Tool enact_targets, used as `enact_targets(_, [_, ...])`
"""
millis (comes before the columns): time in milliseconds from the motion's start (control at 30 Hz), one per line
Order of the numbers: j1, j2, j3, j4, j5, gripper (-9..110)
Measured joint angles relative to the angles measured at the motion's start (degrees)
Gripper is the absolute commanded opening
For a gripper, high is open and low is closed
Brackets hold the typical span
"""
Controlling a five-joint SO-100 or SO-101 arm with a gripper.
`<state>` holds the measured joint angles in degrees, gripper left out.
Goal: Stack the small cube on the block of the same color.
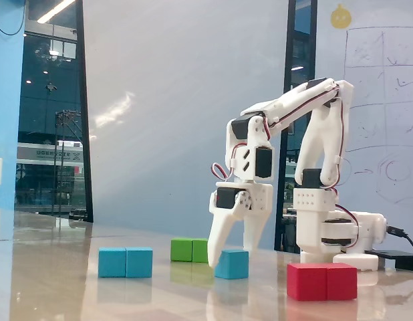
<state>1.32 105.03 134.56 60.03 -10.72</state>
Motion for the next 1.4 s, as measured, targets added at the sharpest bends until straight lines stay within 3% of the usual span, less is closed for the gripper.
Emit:
enact_targets(300, [0.2, -1.1, -0.5, -2.7, 0.1, 11])
enact_targets(900, [0.2, -0.5, -1.3, -2.8, 0.0, 11])
enact_targets(1400, [0.4, 3.4, -28.8, 17.4, 0.0, 11])
